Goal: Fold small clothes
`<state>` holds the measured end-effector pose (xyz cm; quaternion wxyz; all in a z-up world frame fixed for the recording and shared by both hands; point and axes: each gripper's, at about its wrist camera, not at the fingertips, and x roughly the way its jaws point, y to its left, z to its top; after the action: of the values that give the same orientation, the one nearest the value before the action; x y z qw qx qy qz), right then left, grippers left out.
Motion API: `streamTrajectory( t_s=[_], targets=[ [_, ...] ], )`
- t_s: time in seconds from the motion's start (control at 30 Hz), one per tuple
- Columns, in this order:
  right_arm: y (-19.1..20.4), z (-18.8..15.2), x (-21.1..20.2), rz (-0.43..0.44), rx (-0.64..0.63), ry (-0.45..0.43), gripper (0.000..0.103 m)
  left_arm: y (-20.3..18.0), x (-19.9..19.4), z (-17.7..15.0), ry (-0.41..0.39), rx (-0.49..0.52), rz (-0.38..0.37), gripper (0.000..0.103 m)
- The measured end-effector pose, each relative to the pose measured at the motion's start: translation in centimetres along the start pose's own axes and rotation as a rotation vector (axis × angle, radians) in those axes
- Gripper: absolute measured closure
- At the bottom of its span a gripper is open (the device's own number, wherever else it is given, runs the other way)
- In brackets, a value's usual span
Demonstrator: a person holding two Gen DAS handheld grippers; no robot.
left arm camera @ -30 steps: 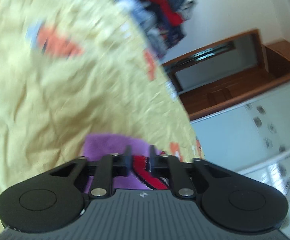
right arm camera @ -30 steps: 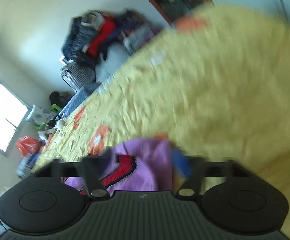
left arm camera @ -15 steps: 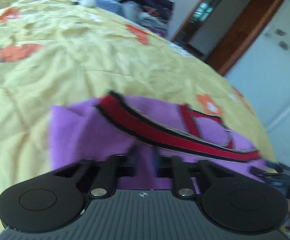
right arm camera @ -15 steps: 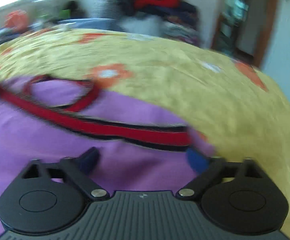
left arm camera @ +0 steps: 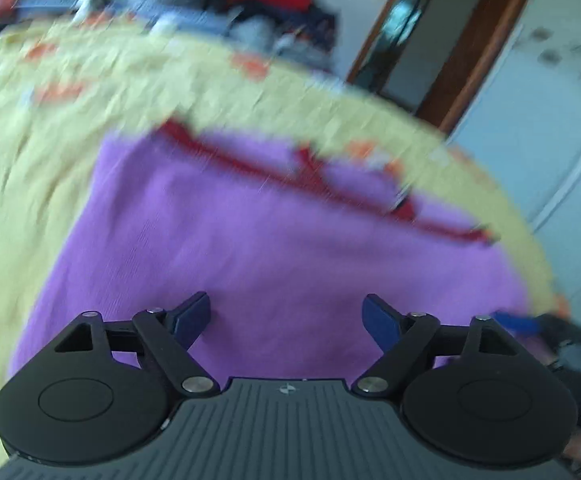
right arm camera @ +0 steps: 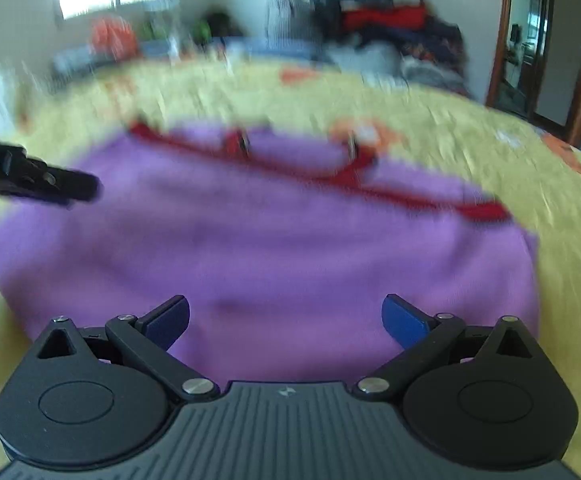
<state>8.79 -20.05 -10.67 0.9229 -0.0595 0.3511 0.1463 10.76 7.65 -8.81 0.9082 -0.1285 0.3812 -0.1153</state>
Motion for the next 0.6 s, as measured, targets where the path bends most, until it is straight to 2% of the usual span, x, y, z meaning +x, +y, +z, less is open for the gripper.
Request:
streamTrajectory(
  t_s=[0.03, 0.07, 0.1, 0.17, 0.3, 0.37, 0.43, 0.47, 0.53, 0.6],
  targets=[
    [-1.5, -0.4, -0.2, -0.005, 0.046, -0.01, 0.0, -0.1, -0.2, -0.5, -0.034, 0.046, 0.022, 0.024],
    [-2.9, -0.4, -0.5, -0.046, 0.071, -0.012, 0.0, -0.3, -0.2, -0.7, -0.033, 0.079, 0.051, 0.025],
    [-3.8, -0.5, -0.9, -0.094, 0.083, -0.008, 0.0, -0.2, -0.2, -0.7, -0.033, 0.072, 0.053, 0.025],
    [-5.3, -0.8, -2.1, -0.099, 0.155, -0.004, 0.0, 0.0, -0.3, -0.4, -0.022, 0.045, 0.059, 0.025],
    [-2.8, -1.5, -5.7, -0.068, 0.171, -0.072, 0.0, -0.3, -0.2, -0.6, -0.018, 0.046, 0.083, 0.024],
    [-0.9, -2.1, -5.6, -0.028, 0.142, -0.049, 0.0, -0.7, -0.2, -0.8, -0.017, 0.061, 0.094, 0.022],
    [0.3, -3.2, -4.3, -0.066, 0.066, 0.013, 0.0, -1.1, -0.1, -1.1, -0.016, 0.076, 0.101, 0.019],
    [-0.2, -3.9, -4.3, -0.081, 0.044, 0.001, 0.0, -1.2, -0.1, -1.2, -0.016, 0.088, 0.109, 0.019],
    [-2.9, -4.4, -5.0, -0.071, 0.149, 0.001, 0.0, -1.2, -0.2, -1.4, -0.02, 0.088, 0.106, 0.019],
    [-4.1, -4.2, -5.0, -0.155, 0.158, 0.029, 0.0, -1.2, -0.3, -1.4, -0.021, 0.091, 0.107, 0.019]
  ],
)
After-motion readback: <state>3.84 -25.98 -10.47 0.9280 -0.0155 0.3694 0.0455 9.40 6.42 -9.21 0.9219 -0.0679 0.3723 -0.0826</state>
